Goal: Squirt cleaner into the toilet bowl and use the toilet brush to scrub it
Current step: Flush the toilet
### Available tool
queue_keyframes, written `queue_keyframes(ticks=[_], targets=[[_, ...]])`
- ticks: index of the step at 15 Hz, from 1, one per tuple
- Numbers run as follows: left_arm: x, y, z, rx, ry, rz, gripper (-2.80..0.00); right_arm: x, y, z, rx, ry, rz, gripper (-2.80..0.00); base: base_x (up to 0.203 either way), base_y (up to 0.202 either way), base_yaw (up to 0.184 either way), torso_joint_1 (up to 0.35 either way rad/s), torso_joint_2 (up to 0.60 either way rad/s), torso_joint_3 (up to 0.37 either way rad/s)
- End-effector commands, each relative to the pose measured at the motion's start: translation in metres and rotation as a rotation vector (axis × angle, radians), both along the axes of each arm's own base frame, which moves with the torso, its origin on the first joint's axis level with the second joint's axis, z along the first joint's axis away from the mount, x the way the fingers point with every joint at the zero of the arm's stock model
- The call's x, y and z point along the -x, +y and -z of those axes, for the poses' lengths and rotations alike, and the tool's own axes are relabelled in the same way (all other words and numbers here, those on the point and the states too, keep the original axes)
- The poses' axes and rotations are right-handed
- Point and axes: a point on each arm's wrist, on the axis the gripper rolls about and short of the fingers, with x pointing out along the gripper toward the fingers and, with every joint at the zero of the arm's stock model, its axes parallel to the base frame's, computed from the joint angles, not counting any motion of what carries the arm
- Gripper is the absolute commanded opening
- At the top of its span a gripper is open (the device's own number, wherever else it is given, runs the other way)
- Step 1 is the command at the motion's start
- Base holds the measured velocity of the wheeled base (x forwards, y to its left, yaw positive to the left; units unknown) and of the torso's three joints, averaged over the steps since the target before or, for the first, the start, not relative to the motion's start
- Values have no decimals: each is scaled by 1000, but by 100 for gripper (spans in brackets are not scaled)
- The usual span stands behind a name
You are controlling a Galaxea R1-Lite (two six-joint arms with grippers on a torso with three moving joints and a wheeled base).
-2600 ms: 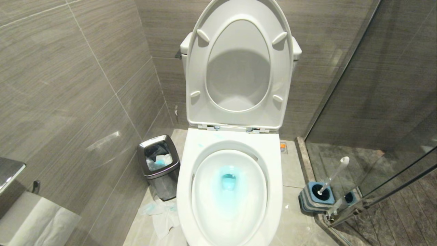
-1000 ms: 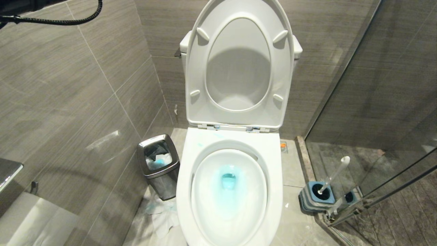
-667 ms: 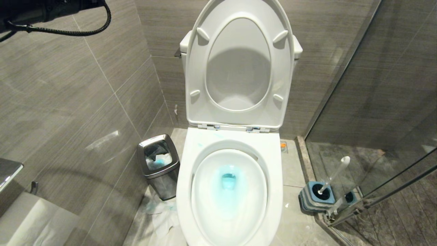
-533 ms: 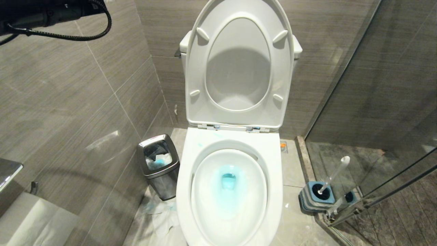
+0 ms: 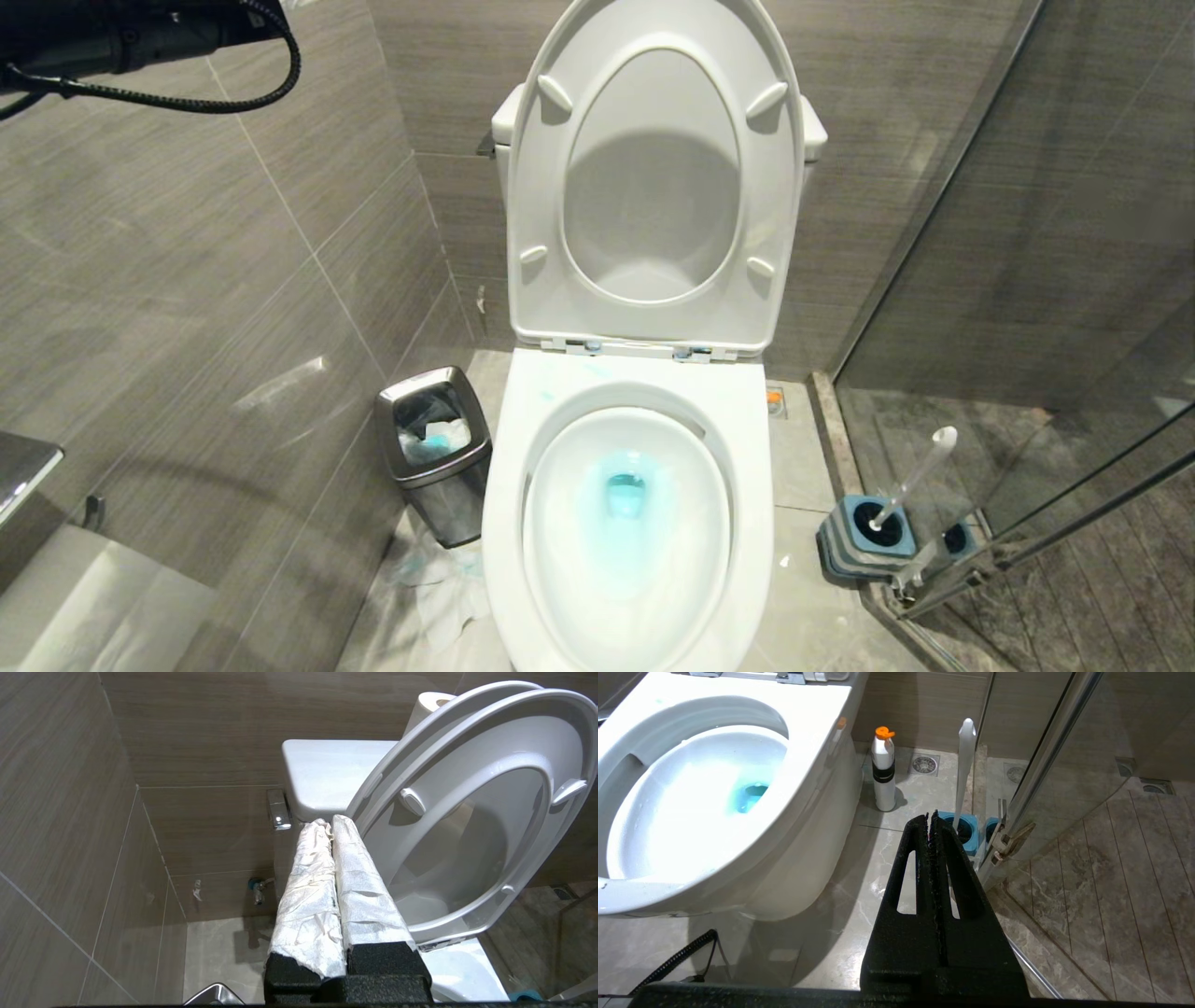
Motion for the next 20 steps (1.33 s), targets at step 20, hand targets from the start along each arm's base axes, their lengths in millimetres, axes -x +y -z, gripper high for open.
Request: queue_keyframes(ticks=[20], targets=[[-1, -6, -6, -4, -81, 6, -280, 0, 0, 0, 0, 1, -1, -280, 0, 0, 0, 3, 3, -171]])
